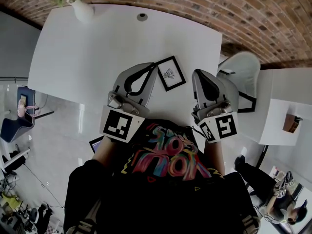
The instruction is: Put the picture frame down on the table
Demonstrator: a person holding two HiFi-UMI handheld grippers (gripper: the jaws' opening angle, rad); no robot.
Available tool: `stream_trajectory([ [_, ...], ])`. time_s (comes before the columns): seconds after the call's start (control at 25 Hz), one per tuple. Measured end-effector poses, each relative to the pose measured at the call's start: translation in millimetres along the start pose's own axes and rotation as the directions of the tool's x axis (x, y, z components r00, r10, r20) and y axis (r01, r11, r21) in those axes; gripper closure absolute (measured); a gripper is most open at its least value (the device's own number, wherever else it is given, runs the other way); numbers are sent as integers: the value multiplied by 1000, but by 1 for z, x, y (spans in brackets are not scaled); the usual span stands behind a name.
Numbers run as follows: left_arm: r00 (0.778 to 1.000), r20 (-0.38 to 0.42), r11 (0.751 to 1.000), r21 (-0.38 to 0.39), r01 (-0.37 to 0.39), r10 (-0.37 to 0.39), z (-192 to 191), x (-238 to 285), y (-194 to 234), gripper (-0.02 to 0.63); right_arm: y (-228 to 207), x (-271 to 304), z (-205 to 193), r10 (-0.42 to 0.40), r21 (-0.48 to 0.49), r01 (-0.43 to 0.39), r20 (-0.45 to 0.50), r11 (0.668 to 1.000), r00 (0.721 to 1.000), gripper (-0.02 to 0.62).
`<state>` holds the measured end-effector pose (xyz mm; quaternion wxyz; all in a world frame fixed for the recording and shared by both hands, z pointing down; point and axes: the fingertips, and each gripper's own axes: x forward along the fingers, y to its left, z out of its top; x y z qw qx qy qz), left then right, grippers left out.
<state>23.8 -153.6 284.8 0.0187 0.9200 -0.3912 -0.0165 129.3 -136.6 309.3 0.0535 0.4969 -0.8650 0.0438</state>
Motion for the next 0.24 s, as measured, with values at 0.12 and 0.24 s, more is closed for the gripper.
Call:
stream_trajectory([
  [0.12, 1000, -2, 1000, 6, 3, -3, 0, -1, 0, 583, 1, 0, 1, 2, 1, -2, 3, 1000, 1000, 575],
  [0.24, 1000, -1, 1000, 7, 3, -3, 0, -1, 1, 583, 0, 2, 0, 5, 10, -5, 2, 1000, 1000, 575],
])
